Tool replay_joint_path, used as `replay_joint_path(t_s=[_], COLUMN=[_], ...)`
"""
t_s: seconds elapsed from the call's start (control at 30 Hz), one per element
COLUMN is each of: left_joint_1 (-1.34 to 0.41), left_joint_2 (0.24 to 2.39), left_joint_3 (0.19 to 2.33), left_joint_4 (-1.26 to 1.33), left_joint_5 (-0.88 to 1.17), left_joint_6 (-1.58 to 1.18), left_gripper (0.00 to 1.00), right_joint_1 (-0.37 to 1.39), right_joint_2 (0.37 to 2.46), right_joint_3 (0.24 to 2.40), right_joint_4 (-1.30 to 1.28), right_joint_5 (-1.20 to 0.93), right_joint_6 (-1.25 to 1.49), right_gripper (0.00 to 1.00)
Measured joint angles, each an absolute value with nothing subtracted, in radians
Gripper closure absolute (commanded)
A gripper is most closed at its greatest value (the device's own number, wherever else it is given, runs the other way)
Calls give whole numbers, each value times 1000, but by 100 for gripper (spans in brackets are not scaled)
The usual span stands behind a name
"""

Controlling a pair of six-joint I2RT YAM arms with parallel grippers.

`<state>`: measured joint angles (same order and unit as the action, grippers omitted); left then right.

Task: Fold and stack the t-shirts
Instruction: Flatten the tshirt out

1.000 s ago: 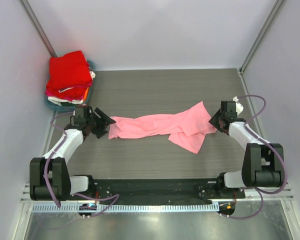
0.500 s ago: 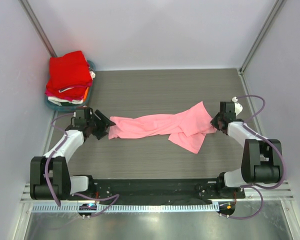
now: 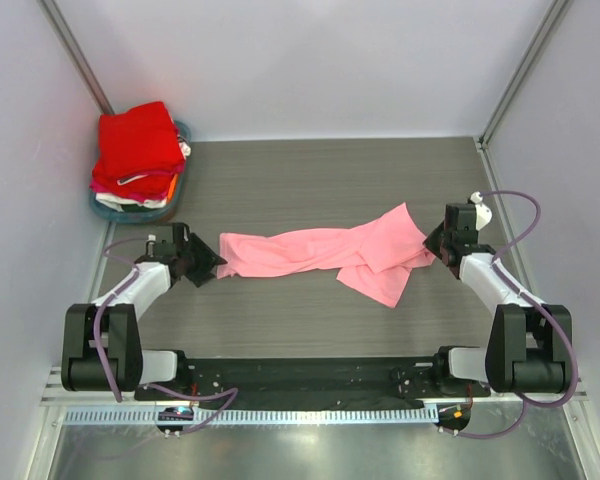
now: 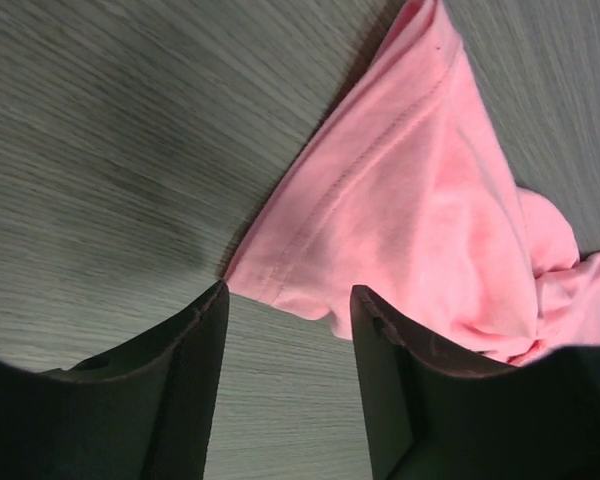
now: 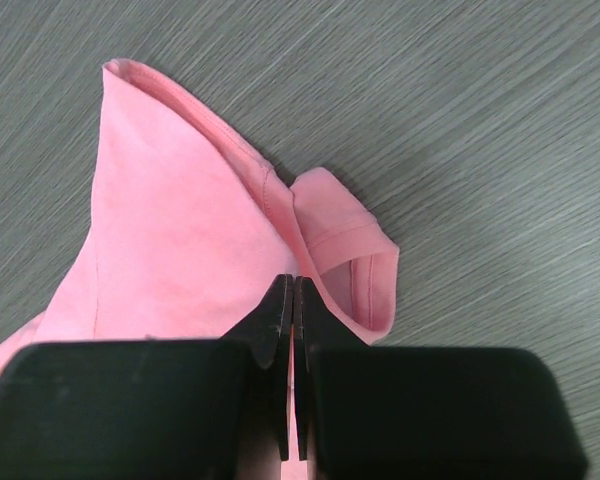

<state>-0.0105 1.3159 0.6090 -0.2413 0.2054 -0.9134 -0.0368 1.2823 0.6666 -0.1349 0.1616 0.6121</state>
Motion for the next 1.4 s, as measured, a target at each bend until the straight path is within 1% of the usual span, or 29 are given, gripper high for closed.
replay_joint_path(t_s=[0.3, 0.4, 0.43, 0.53, 0.57, 0.6, 0.63, 0.7, 0.73, 0.93, 1.07, 1.23, 1.4], left_joint_1=[-10, -10, -10, -10, -10, -10, -10, -10, -11, -11, -11, -11, -11], left_joint_2=[1351, 1371, 1380, 1405, 1415, 1423, 1427, 1427, 1420, 1303, 1202, 1069, 1045], left_joint_3=[579, 579, 579, 580, 580, 581, 581, 580, 579, 575, 590, 662, 781], left_joint_4=[-216, -179, -165, -134, -126, -121, -121, -123, -126, -194, -265, -358, -417], left_joint_5=[187, 192, 193, 193, 196, 194, 190, 184, 177, 129, 114, 97, 98], left_joint_6=[-924, -937, -941, -953, -959, -962, -965, -962, -962, -953, -933, -910, -909], left_gripper=[49, 54, 58, 76, 89, 95, 96, 98, 100, 100, 100, 100, 100], right_joint_1=[-37, -37, -37, -37, -37, -37, -37, -37, -37, -37, -37, -37, -37], right_joint_2=[1246, 1234, 1234, 1229, 1226, 1222, 1217, 1205, 1200, 1155, 1126, 1086, 1078], right_joint_3=[651, 651, 651, 651, 651, 651, 651, 651, 651, 652, 690, 804, 986], right_joint_4=[-136, -136, -136, -136, -136, -137, -137, -140, -144, -176, -225, -289, -334], right_joint_5=[159, 158, 156, 150, 150, 149, 148, 147, 147, 152, 151, 145, 123], right_joint_6=[612, 613, 615, 617, 619, 620, 620, 623, 623, 624, 627, 632, 638], right_gripper=[99, 99, 99, 99, 99, 99, 99, 99, 99, 99, 99, 99, 99])
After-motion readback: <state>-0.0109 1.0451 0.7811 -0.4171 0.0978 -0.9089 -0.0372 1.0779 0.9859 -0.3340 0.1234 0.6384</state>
